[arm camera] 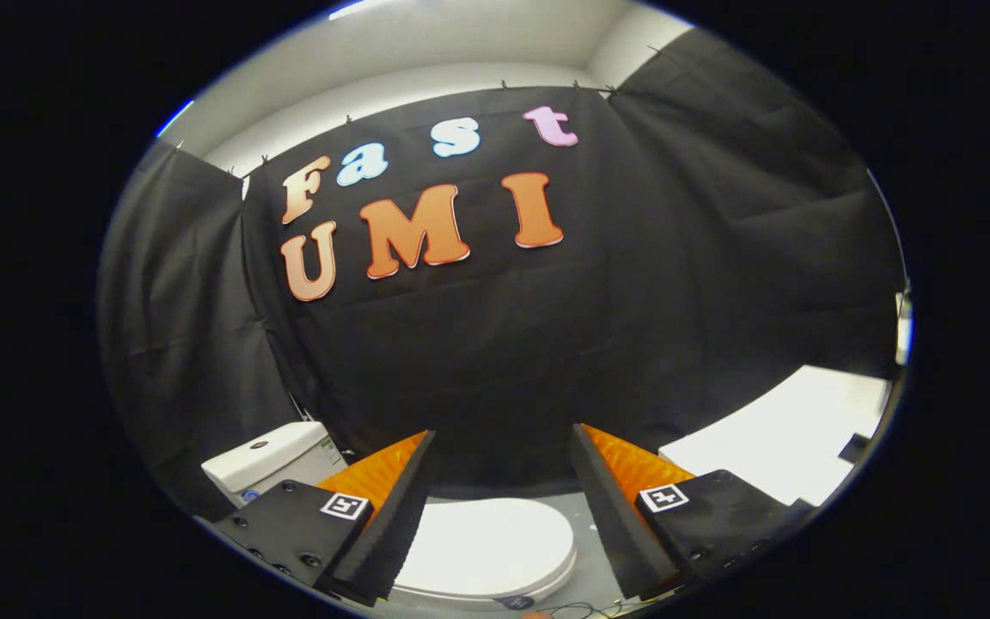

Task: Open the toilet lid.

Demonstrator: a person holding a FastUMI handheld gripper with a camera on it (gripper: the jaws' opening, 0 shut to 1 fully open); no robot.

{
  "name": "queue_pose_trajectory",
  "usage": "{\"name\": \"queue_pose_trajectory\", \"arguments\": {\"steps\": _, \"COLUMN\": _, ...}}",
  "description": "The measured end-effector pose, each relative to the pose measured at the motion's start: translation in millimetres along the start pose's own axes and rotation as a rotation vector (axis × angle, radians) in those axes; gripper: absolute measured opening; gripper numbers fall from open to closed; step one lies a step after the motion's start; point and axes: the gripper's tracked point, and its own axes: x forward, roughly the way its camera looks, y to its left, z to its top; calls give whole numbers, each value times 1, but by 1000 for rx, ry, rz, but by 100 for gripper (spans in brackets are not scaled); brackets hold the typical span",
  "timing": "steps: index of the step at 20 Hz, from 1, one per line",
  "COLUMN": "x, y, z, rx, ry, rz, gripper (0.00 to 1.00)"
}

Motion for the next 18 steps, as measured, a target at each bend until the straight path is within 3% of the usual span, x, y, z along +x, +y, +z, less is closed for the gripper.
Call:
{"name": "queue_pose_trajectory", "arguments": {"steps": 6, "x": 14, "y": -22, "z": -99, "rx": 94, "ry": 126, "rz": -6, "gripper": 99}}
{"name": "queue_pose_trajectory", "arguments": {"steps": 11, "x": 22, "y": -48, "z": -203, "rx": 95, "ry": 279, "rz": -37, "gripper": 99}}
{"name": "queue_pose_trajectory", "arguments": {"steps": 18, "x": 21, "y": -63, "z": -294, "rx": 203, "ry": 419, "rz": -47, "gripper": 99}}
